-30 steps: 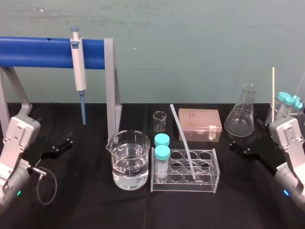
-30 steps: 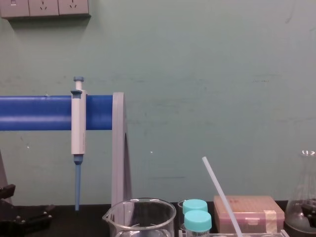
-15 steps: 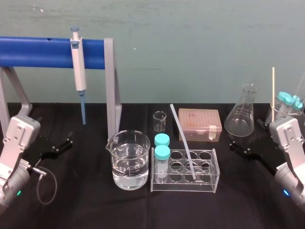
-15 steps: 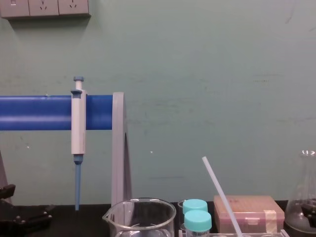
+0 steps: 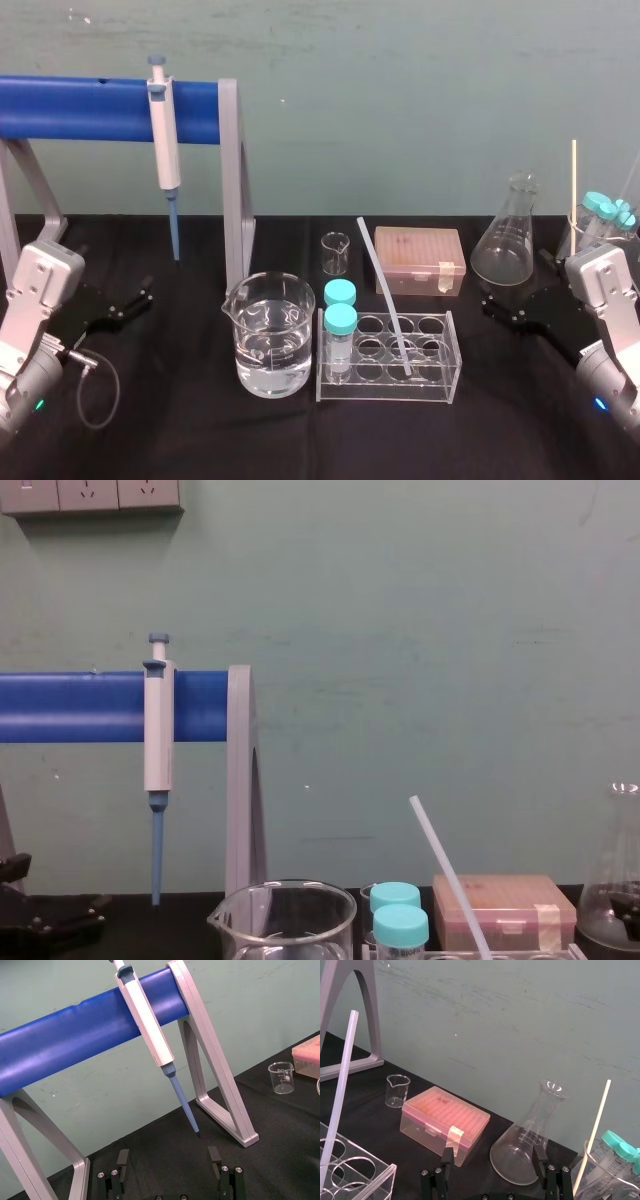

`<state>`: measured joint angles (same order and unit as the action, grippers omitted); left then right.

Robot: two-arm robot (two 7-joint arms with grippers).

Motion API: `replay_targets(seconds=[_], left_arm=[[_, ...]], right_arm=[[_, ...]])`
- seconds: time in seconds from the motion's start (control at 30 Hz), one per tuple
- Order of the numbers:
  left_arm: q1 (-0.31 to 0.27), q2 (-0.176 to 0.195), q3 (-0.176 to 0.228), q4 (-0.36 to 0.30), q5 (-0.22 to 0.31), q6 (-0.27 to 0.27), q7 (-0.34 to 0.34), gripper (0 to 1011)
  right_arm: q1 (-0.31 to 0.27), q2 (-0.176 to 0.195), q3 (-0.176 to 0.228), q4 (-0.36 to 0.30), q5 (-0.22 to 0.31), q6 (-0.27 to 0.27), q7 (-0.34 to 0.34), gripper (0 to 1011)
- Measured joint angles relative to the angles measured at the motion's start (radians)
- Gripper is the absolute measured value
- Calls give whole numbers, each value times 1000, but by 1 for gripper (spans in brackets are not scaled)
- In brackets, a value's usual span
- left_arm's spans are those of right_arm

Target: Pick up the stirring rod with one hand, then place it down.

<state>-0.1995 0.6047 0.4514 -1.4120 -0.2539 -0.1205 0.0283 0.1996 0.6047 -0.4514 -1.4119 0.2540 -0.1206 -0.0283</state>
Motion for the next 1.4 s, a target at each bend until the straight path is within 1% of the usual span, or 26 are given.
replay_targets(seconds=[0.37,0.4,0.5,0.6,0.63,0.67,0.7,0.73,0.77,0.8,0.83,0.87,0.93,0.97,1.07,1.13,1.2,1.23,1.27,1.4], left_arm=[[0,0,0,0,0,0,0,1000],[0,0,0,0,0,0,0,1000],[0,0,0,0,0,0,0,1000],[0,0,0,0,0,0,0,1000],[0,0,0,0,0,0,0,1000],[0,0,0,0,0,0,0,1000],[0,0,0,0,0,0,0,1000],[0,0,0,0,0,0,0,1000],[0,0,0,0,0,0,0,1000],[0,0,0,0,0,0,0,1000],[0,0,0,0,0,0,0,1000],[0,0,0,0,0,0,0,1000],[0,0,0,0,0,0,0,1000],[0,0,0,0,0,0,0,1000],[0,0,0,0,0,0,0,1000],[0,0,0,0,0,0,0,1000],[0,0,0,0,0,0,0,1000],[0,0,0,0,0,0,0,1000],[0,0,0,0,0,0,0,1000],[0,0,0,0,0,0,0,1000]], right_arm=[[0,0,1,0,0,0,2,1003],[0,0,4,0,0,0,6,1003],[5,-3,21,-1,24,-1,39,1003],[16,-11,41,-11,76,7,93,1003],[23,-16,50,-17,104,15,123,1003],[27,-20,54,-20,121,21,142,1003],[38,-28,62,-26,156,38,180,1003],[38,-28,62,-26,156,38,180,1003],[42,-32,64,-28,170,45,194,1003],[54,-42,69,-32,207,68,233,1003],[60,-47,72,-33,223,80,252,1003],[73,-60,75,-34,257,109,288,1003],[85,-74,76,-33,289,141,321,1003],[97,-86,74,-29,314,173,350,1003],[115,-103,65,-20,334,205,389,1003],[141,-124,51,-3,347,234,436,1003],[154,-133,42,6,348,241,456,1003],[168,-142,32,15,347,246,471,1003],[168,-142,32,15,347,246,471,1003],[210,-165,3,55,333,252,502,1003]])
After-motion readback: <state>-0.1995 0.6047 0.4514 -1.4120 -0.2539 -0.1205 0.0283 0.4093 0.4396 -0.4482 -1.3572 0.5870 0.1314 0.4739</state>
